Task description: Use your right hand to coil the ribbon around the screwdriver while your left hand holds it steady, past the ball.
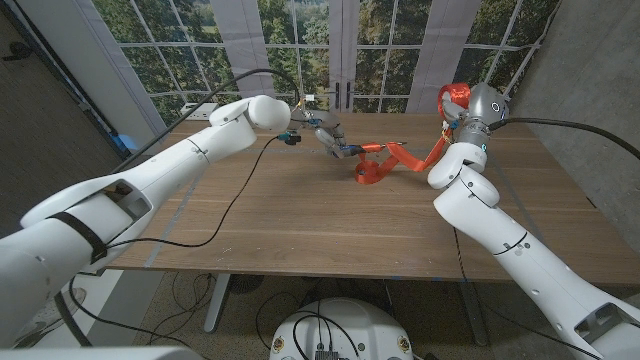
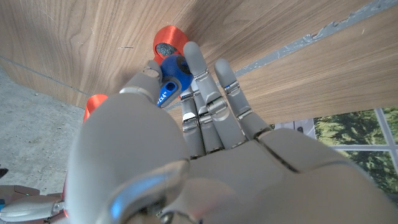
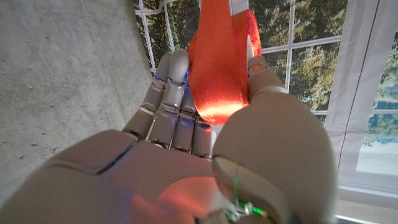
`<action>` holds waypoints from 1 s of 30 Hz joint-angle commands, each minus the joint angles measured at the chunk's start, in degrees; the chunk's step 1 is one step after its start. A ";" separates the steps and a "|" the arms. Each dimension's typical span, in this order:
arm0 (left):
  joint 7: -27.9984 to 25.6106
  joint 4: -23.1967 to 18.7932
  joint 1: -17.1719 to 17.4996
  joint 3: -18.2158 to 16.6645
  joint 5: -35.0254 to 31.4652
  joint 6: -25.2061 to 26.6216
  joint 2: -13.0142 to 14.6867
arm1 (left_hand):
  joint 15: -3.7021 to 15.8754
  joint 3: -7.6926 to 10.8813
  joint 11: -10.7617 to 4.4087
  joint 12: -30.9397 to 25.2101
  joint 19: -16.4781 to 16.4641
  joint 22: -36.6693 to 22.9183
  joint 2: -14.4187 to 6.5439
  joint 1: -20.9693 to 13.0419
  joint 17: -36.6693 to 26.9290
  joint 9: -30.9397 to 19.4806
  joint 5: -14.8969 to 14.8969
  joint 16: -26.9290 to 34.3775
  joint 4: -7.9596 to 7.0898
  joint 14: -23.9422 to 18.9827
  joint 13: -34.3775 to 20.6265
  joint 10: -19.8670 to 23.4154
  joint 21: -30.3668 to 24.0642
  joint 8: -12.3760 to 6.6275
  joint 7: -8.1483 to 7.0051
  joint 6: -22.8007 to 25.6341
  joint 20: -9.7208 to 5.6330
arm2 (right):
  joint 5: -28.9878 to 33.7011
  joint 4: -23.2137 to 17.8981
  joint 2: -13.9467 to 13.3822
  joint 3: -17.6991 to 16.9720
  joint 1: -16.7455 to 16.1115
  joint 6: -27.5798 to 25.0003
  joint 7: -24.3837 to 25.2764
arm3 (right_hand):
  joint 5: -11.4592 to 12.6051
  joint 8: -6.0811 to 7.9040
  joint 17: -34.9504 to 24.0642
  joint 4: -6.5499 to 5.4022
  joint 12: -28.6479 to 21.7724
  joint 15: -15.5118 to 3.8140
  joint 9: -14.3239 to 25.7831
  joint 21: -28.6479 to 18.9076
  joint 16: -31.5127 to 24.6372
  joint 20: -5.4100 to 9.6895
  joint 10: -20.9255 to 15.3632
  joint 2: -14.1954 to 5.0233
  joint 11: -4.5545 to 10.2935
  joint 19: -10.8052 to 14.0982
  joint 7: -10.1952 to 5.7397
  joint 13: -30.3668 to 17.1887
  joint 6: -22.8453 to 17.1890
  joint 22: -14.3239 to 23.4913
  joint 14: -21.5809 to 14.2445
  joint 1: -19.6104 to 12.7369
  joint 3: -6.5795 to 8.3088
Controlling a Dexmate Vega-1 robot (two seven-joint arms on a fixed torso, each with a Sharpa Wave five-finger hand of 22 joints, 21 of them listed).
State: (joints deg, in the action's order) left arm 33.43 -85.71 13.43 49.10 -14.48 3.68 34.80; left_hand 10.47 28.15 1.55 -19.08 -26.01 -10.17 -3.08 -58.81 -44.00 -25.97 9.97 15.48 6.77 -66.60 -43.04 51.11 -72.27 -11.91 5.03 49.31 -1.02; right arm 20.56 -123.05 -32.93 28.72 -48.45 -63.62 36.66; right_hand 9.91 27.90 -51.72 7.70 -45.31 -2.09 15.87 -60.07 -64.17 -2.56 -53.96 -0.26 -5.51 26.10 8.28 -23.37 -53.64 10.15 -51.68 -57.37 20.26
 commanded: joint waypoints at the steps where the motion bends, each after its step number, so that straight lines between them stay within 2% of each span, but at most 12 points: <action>1: -2.50 -1.65 0.40 0.94 -1.81 4.59 0.07 | 2.25 4.06 -9.31 -0.03 -0.73 -0.09 -6.07 -6.91 0.20 -0.77 0.03 0.07 2.22 -2.14 -2.38 10.15 -0.39 -0.02 -2.73 8.04 -0.37 | -7.06 -1.97 -4.75 2.33 4.53 -11.53 -8.21 | 0.29 3.13 0.19 0.96 -4.15 -7.85 7.85 -0.45 0.19 0.17 -4.61 -5.46 4.24 -0.06 -3.11 -5.39 -11.62 0.16 -1.36 -4.73 1.12; 3: -3.95 -2.02 1.01 0.77 -2.18 4.71 0.14 | 2.26 3.99 -9.31 0.15 -0.90 -0.11 -6.11 -6.89 0.40 -0.69 -0.02 0.02 2.17 -2.21 -2.07 10.19 -0.49 0.10 -2.78 7.90 -0.60 | -9.15 -2.45 -6.69 4.01 6.99 -15.04 -10.85 | 0.29 3.13 0.34 0.94 -4.16 -7.78 7.85 -0.47 0.24 0.11 -4.59 -5.52 4.26 -0.05 -3.04 -5.43 -11.64 0.16 -1.29 -4.71 1.06; 5: -5.55 -2.46 1.54 0.79 -3.02 4.86 0.28 | 2.36 3.98 -9.42 0.32 -1.05 -0.13 -6.14 -6.93 0.65 -0.61 -0.05 -0.05 2.18 -2.33 -1.79 10.23 -0.58 0.13 -2.78 7.94 -0.83 | -10.27 -2.25 -6.51 4.09 7.41 -16.03 -10.47 | 0.28 3.16 0.44 0.86 -4.12 -7.75 7.92 -0.48 0.23 0.11 -4.53 -5.66 4.20 -0.06 -3.04 -5.40 -11.61 0.17 -1.23 -4.63 0.97; 11: -10.06 -6.36 4.00 1.22 -7.54 7.84 1.28 | 2.45 3.80 -9.38 0.81 -1.37 -0.13 -5.84 -6.82 1.06 -0.32 -0.11 -0.23 2.20 -2.29 -0.96 10.32 -0.76 0.29 -2.79 7.95 -1.54 | -10.13 -2.00 -9.35 5.11 9.73 -16.36 -21.61 | 0.26 3.04 0.63 0.83 -3.95 -7.75 7.91 -0.51 0.14 0.08 -4.23 -5.90 4.13 -0.08 -3.16 -5.31 -11.37 0.17 -1.01 -4.59 0.75; 13: -8.82 -7.26 3.26 2.39 -9.80 8.49 1.65 | 2.39 3.79 -9.42 1.01 -1.43 -0.11 -5.81 -6.71 1.27 -0.23 -0.10 -0.43 2.13 -2.05 -0.71 10.22 -0.78 0.33 -3.00 7.95 -1.74 | -6.87 -1.38 -9.25 5.21 10.12 -16.36 -27.23 | 0.24 2.94 0.75 0.82 -3.89 -7.82 7.86 -0.50 0.13 0.04 -4.10 -5.96 4.15 -0.16 -3.19 -5.28 -11.20 0.18 -0.91 -4.55 0.63; 15: -8.84 -8.11 3.34 2.69 -11.25 9.50 1.75 | 2.47 3.77 -9.30 1.48 -1.58 -0.03 -5.51 -6.67 1.79 0.06 -0.08 -0.76 2.23 -1.86 0.05 10.30 -0.76 0.67 -4.17 7.33 -2.21 | -0.20 -0.29 -7.89 5.08 9.91 -16.36 -34.59 | 0.23 2.89 0.96 0.78 -3.86 -7.77 7.83 -0.49 0.23 -0.01 -3.93 -6.05 4.03 -0.22 -3.10 -5.34 -11.12 0.18 -0.74 -4.51 0.55; 18: -9.96 -8.90 3.74 3.02 -13.49 9.58 2.02 | 2.46 3.68 -9.52 1.96 -1.63 0.09 -5.27 -6.53 2.10 0.34 -0.07 -0.94 2.21 -1.65 0.74 10.23 -0.61 0.66 -4.83 7.40 -2.09 | 15.61 2.81 -4.62 5.27 9.82 -16.36 -50.43 | 0.22 2.82 1.12 0.77 -3.78 -7.83 7.92 -0.52 0.24 -0.09 -3.57 -6.15 4.01 -0.23 -3.12 -5.42 -10.82 0.18 -0.55 -4.49 0.41; 21: -8.81 -9.03 3.56 3.44 -14.46 9.40 2.04 | 2.51 3.51 -10.07 2.15 -1.09 0.16 -4.93 -6.39 2.33 0.54 -0.08 -1.04 2.25 -1.58 1.23 10.60 -0.29 0.59 -5.20 7.63 -2.10 | 28.05 6.29 -2.39 5.69 10.65 -16.36 -64.73 | 0.21 2.80 1.28 0.76 -3.70 -7.77 8.02 -0.54 0.25 -0.09 -3.53 -6.25 3.92 -0.24 -3.09 -5.31 -10.65 0.19 -0.33 -4.45 0.25; 23: -7.52 -9.45 3.03 4.27 -16.27 9.87 2.10 | 2.72 3.30 -10.48 2.46 -0.26 0.14 -4.40 -6.44 2.84 0.85 -0.08 -1.40 2.49 -1.17 1.90 11.01 0.06 0.56 -6.16 7.82 -2.02 | 32.20 8.01 -1.83 6.01 11.25 -16.36 -70.51 | 0.20 2.72 1.47 0.73 -3.61 -7.54 7.87 -0.54 0.29 -0.14 -3.53 -6.34 3.94 -0.29 -3.09 -5.15 -10.68 0.19 -0.25 -4.42 0.17; 24: -8.02 -9.97 3.41 4.24 -17.23 10.59 2.21 | 2.69 3.19 -10.54 2.54 -0.28 0.15 -4.20 -6.40 2.92 0.93 -0.09 -1.45 2.54 -1.08 2.08 11.11 0.09 0.54 -6.25 7.89 -2.05 | 34.11 9.59 -2.15 6.72 12.61 -16.36 -75.77 | 0.21 2.70 1.57 0.77 -3.61 -7.55 7.83 -0.58 0.26 -0.16 -3.36 -6.37 4.03 -0.21 -2.94 -5.25 -10.71 0.19 -0.27 -4.46 0.12; 26: -7.49 -9.91 3.41 4.10 -17.45 10.68 2.08 | 2.73 3.02 -10.97 2.90 0.20 0.16 -4.04 -6.30 3.26 1.14 -0.07 -1.61 2.48 -1.00 2.53 11.11 0.34 0.48 -6.74 8.08 -1.97 | 36.01 10.61 -2.19 7.23 13.19 -16.36 -78.79 | 0.21 2.70 1.70 0.79 -3.59 -7.63 7.93 -0.59 0.25 -0.16 -3.31 -6.42 4.04 -0.21 -3.02 -5.24 -10.57 0.19 -0.30 -4.48 0.07; 30: -7.34 -11.17 3.70 5.00 -20.96 11.50 2.44 | 2.80 2.75 -11.18 3.50 0.59 0.16 -3.65 -6.45 3.53 1.54 -0.03 -1.68 2.64 -0.81 3.42 11.37 0.60 0.43 -7.30 8.25 -1.85 | 34.65 12.31 -1.35 6.91 13.27 -16.36 -77.54 | 0.20 2.71 1.70 0.82 -3.56 -7.53 7.99 -0.65 0.12 -0.19 -3.27 -6.49 3.88 -0.12 -2.98 -5.20 -10.50 0.19 -0.11 -4.52 -0.07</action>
State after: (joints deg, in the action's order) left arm 25.39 -94.23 16.60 52.47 -27.35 12.68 36.63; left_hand 10.65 28.15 0.82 -15.94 -25.76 -9.85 -2.10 -59.80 -40.54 -24.43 9.73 14.14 6.77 -66.80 -39.88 52.25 -71.82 -11.04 4.61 50.10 -2.68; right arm 29.93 -118.36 -37.05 34.31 -38.05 -79.54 -3.17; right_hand 9.69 27.90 -50.00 8.08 -45.64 -2.09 15.87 -60.30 -64.17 -2.78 -53.64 -1.01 -5.19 25.88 8.28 -23.37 -53.64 10.25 -51.68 -56.61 19.87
